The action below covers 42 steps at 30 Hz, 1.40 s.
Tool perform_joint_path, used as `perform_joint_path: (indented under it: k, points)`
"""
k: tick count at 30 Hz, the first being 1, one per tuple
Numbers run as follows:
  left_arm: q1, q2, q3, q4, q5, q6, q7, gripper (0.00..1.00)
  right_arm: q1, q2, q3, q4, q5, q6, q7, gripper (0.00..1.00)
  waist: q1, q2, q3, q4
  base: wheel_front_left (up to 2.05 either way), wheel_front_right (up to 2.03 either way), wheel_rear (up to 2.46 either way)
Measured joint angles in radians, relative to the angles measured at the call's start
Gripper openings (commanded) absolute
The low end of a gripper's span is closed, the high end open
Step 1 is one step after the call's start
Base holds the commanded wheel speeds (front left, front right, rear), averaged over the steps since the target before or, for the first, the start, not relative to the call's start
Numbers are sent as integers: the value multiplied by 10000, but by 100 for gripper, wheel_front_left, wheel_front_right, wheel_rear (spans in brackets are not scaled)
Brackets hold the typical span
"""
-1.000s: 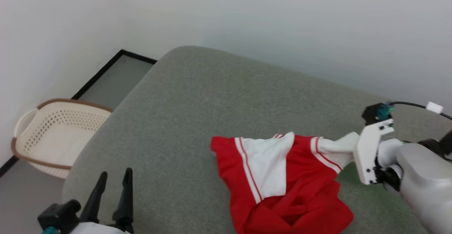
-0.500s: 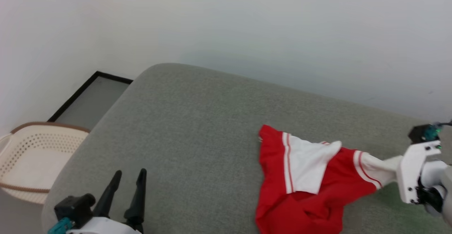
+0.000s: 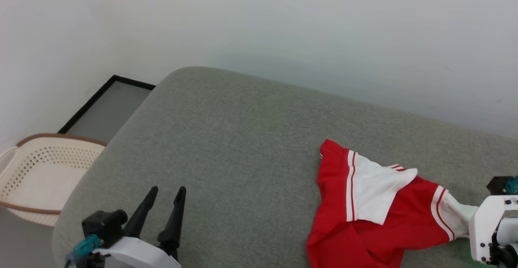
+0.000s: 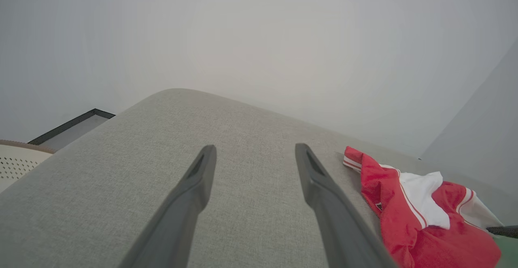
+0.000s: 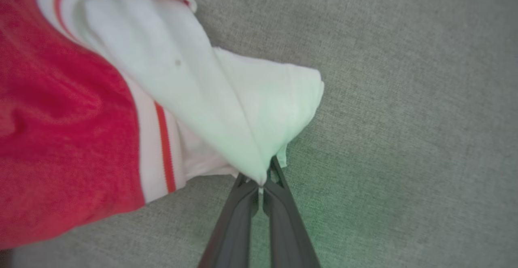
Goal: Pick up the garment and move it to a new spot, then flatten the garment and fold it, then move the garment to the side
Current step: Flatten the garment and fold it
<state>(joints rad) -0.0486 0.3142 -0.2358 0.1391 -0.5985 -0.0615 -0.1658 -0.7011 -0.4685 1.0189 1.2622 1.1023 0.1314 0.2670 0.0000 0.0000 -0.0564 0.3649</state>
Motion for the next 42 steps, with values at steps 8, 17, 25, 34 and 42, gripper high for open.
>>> perform_joint_path:
  k: [8, 17, 25, 34, 42]
  points:
    - [-86, 151, -121, 52, 12, 0, 253, 100, 129, 157, -251, 253, 71, 0, 44, 100, 0, 0, -76, 175, 0, 0, 0]
    - [151, 456, 13, -228, 13, 280, 510, 100, -274, 378, -341, 263, -265, 0, 708, 100, 0, 0, -278, -227, 0, 0, 0]
    - [572, 573, 397, -828, -192, 617, 439, 100, -982, 617, -330, 82, -587, 0, 107, 100, 0, 1, -393, -1096, 0, 0, 0]
    - [1074, 627, 663, -1296, -184, 968, 67, 100, -1104, 623, -127, -1390, -1379, 0, -3948, 100, 0, 0, -321, -2356, 0, 0, 0]
    - [1327, 560, 871, -1611, -165, 1266, -199, 100, -516, 846, -2096, -2989, -2907, 0, -5285, 100, 0, 0, -138, -3434, 0, 0, 0]
